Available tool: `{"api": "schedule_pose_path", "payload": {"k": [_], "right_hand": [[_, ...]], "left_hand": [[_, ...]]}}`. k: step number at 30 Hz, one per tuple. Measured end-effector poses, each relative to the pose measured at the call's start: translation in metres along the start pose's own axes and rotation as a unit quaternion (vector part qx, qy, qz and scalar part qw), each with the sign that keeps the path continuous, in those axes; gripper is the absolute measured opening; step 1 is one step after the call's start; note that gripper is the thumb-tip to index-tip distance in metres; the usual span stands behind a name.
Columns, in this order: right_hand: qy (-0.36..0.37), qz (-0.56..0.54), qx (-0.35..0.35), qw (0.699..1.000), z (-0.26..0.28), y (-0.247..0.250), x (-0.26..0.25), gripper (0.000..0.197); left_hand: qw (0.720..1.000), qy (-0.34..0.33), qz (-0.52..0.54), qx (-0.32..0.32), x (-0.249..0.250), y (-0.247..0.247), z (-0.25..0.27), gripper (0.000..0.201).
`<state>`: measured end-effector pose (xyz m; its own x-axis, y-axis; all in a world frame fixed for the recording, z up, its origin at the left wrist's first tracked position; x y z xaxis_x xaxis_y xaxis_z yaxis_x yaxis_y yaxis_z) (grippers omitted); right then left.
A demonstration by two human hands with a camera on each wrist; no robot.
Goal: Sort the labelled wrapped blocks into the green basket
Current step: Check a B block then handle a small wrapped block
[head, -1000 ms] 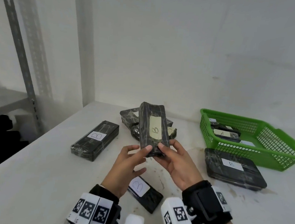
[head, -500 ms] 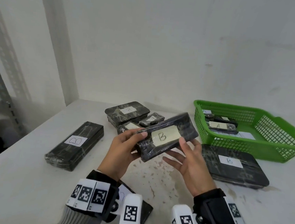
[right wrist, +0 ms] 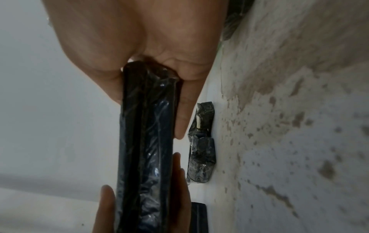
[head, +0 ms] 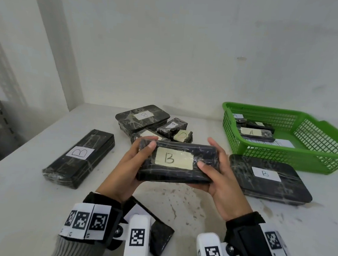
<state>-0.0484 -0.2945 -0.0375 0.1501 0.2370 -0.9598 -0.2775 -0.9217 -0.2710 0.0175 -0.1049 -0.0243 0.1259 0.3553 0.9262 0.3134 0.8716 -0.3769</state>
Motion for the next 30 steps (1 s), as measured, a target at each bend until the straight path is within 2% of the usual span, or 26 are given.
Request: {"api": "schedule_pose_path", "payload": {"k": [3, 7, 9, 11, 14, 17, 20, 23, 26, 30], "right_hand": [[0.007, 0.0, -0.009, 1.0, 0.0, 0.003, -0.005, 0.045], [0.035, 0.013, 0.036, 0.999, -0.002, 0.008, -0.008, 0.048], [0.055, 0.021, 0.066, 0.996, -0.003, 0.009, -0.005, 0.031], [0.077, 0.022, 0.08, 0.994, -0.002, 0.009, -0.003, 0.026], [0.093, 0.018, 0.08, 0.992, -0.002, 0.009, -0.002, 0.026], [0.093, 0.02, 0.068, 0.993, -0.003, 0.009, 0.0, 0.037], [0.069, 0.046, 0.065, 0.994, -0.002, 0.006, 0.001, 0.046], [0.082, 0.025, 0.085, 0.993, -0.001, 0.008, 0.0, 0.035], [0.08, 0.028, 0.091, 0.992, 0.001, 0.007, 0.0, 0.036], [0.056, 0.049, 0.082, 0.994, 0.0, 0.005, 0.004, 0.047]], "left_hand": [[1.0, -0.01, 0.001, -0.002, -0.002, -0.002, 0.001, 0.036], [0.999, -0.027, -0.026, -0.013, -0.005, -0.006, 0.003, 0.033], [0.999, -0.029, -0.042, -0.013, -0.005, -0.006, 0.004, 0.034], [0.999, -0.011, -0.047, -0.019, -0.005, -0.005, 0.004, 0.042], [0.998, 0.017, -0.061, -0.02, -0.006, -0.004, 0.004, 0.06], [0.997, -0.019, -0.081, 0.006, -0.005, -0.004, 0.004, 0.045], [0.995, -0.034, -0.097, 0.014, -0.007, -0.005, 0.004, 0.047], [0.996, -0.015, -0.09, -0.001, -0.007, -0.006, 0.005, 0.049], [0.996, 0.004, -0.082, -0.024, -0.007, -0.007, 0.007, 0.057], [0.993, -0.043, -0.106, 0.023, -0.007, -0.004, 0.004, 0.054]]}}
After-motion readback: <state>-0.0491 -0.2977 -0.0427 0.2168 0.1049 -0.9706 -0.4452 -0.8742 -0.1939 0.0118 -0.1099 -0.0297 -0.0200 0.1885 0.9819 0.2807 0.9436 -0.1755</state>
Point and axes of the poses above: each hand's wrist, its own z-axis away from the middle knuckle, its own y-axis out of the back of the hand, x = y × z, the point moved 4 cm from there along -z, towards the middle knuckle, and after that the axes turned 6 degrees about x, right-handed, at the moved point
